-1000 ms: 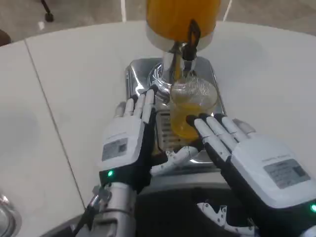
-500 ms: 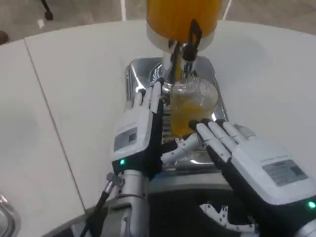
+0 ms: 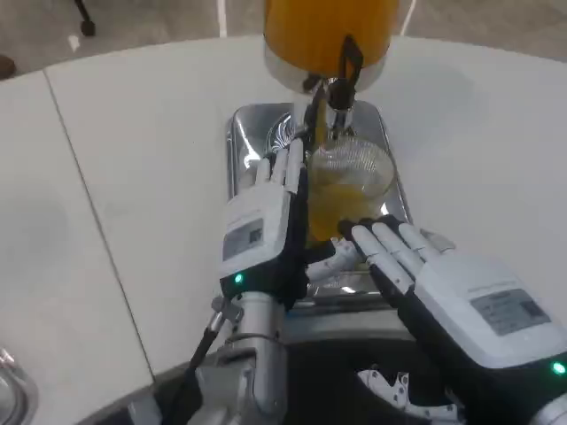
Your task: Grasp the cup under the faucet to collect the drink, then remove the cup.
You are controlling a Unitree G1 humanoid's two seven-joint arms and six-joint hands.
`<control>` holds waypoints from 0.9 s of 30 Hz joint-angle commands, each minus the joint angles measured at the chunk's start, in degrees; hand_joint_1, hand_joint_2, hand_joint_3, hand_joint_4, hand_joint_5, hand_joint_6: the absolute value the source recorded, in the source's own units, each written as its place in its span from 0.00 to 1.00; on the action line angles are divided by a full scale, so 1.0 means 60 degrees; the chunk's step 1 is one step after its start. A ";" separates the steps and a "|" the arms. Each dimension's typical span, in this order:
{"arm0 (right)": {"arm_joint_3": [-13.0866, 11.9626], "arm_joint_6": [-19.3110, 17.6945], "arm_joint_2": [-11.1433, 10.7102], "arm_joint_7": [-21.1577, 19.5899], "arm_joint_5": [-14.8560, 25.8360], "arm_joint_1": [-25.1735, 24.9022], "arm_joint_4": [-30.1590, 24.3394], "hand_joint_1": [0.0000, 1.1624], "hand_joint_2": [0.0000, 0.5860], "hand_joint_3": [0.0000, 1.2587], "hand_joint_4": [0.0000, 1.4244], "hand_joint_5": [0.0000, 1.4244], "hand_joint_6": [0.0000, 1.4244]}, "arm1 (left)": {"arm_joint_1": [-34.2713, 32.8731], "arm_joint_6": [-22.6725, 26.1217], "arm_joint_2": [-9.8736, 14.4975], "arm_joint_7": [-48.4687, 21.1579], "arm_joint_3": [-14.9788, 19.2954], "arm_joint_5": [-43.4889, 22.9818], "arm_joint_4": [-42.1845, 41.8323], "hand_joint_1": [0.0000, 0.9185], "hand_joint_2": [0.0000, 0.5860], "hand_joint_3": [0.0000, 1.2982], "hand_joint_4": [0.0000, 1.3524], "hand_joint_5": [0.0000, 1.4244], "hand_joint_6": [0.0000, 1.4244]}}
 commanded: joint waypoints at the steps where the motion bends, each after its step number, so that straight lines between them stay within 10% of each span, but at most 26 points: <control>1: -0.0108 0.0081 0.0033 0.0168 0.0072 -0.0139 0.0083 0.60 0.73 0.00 0.00 0.00 0.03 | -0.0246 -0.0221 -0.0171 0.0308 -0.0126 -0.0087 0.0432 0.17 0.08 0.00 0.00 0.02 0.02; 13: -0.0231 0.0376 -0.0024 0.0595 0.0236 -0.0634 0.0412 0.60 0.72 0.00 0.00 0.00 0.04 | -0.0612 -0.0582 -0.0488 0.0894 -0.0066 -0.0501 0.1222 0.22 0.08 0.00 0.00 0.18 0.19; 21: -0.0478 0.0705 -0.0145 0.0979 0.0163 -0.0720 0.0376 0.57 0.71 0.00 0.00 0.00 0.04 | -0.0713 -0.0904 -0.1081 0.1961 -0.0266 -0.0499 0.1940 0.37 0.08 0.19 0.28 0.55 0.69; 27: -0.0893 0.0986 -0.0253 0.1317 0.0165 -0.0507 0.0021 0.52 0.71 0.00 0.00 0.00 0.04 | -0.1282 -0.1108 -0.1879 0.2553 -0.0333 -0.0824 0.2957 0.39 0.09 0.27 0.40 0.65 0.82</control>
